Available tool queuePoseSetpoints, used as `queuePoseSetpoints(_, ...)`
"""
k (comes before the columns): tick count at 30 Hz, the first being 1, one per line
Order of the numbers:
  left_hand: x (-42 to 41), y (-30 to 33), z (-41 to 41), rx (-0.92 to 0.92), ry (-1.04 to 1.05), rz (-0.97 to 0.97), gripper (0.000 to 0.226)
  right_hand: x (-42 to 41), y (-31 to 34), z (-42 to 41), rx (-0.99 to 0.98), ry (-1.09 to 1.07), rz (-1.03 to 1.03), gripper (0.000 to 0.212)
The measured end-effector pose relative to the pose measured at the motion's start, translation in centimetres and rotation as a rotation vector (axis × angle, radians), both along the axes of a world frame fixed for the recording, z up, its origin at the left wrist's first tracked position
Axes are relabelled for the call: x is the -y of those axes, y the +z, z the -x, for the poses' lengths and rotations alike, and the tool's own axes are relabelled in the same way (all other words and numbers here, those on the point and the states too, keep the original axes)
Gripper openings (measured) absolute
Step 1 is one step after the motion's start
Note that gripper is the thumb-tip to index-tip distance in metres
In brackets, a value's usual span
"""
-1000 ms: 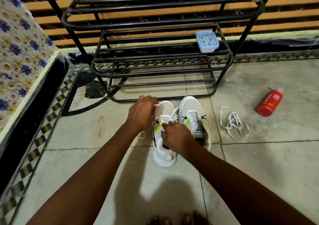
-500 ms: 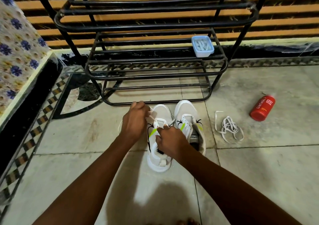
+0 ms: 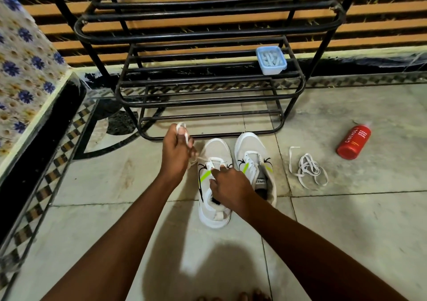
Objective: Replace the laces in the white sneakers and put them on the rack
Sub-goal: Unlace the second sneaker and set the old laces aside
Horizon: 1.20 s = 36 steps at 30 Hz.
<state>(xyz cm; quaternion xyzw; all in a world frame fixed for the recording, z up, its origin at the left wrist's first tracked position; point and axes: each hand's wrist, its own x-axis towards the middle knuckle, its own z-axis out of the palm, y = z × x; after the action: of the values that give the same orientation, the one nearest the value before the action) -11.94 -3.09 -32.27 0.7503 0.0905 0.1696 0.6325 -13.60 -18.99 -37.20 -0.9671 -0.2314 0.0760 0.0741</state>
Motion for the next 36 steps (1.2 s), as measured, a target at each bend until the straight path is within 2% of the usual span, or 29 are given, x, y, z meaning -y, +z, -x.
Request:
queuePoseSetpoints(1,-0.2,-0.7,-0.3,-0.017,-0.019,-0.122,0.031,0.0,0.1,0.1,-0.006,-0.006,-0.012,0.063)
queuePoseSetpoints(3,-0.4,-2.2,-0.7,-0.046,-0.124,-0.487,0.024,0.0,0.1,0.2,-0.032,-0.012,-0.034,0.056)
queuePoseSetpoints(5,-0.2,-3.1,-1.0,-0.16,-0.243,-0.844,0.011,0.2,0.5,0.3,-0.052,-0.01,-0.048,0.034)
queuePoseSetpoints(6,0.1,-3.5,-1.1,-0.254,-0.293,-0.98,0.02,0.3,0.6,0.4,-0.063,-0.006,-0.061,0.027)
queuePoseSetpoints(7,0.4,-3.8,-1.0,-0.356,-0.332,-1.082,0.031,0.3,0.7,0.4,-0.076,-0.003,-0.071,0.028)
queuePoseSetpoints(9,0.9,-4.1,-0.9,-0.424,-0.334,-1.161,0.037,0.5,0.7,0.6,-0.08,-0.015,-0.082,0.036)
queuePoseSetpoints(13,1.0,-4.7,-0.8,-0.406,-0.264,-0.955,0.02,0.6,0.4,0.7,-0.078,-0.041,-0.102,0.048)
queuePoseSetpoints(16,0.7,-4.6,-1.0,-0.41,-0.242,-0.947,0.007,0.6,0.8,0.5,-0.086,-0.041,-0.066,0.049)
queuePoseSetpoints(19,0.1,-5.4,-1.8,-0.423,-0.253,-0.912,0.018,0.7,1.2,0.5,-0.097,-0.045,-0.06,0.049)
queuePoseSetpoints(23,-0.8,-6.1,-2.4,-0.57,-0.2,-0.769,0.027,0.7,1.5,0.6,-0.116,-0.061,-0.069,0.049)
queuePoseSetpoints(28,-0.4,-5.8,-1.5,-0.53,-0.147,-0.688,0.019,0.7,1.8,0.9,-0.124,-0.066,-0.075,0.052)
queuePoseSetpoints(32,-0.5,-5.5,-0.9,-0.478,-0.167,-0.466,0.021,0.7,2.0,1.0,-0.114,-0.074,-0.074,0.047)
queuePoseSetpoints(36,-0.5,-4.7,-0.2,-0.431,-0.118,-0.362,0.029,0.7,2.2,0.9,-0.129,-0.07,-0.062,0.047)
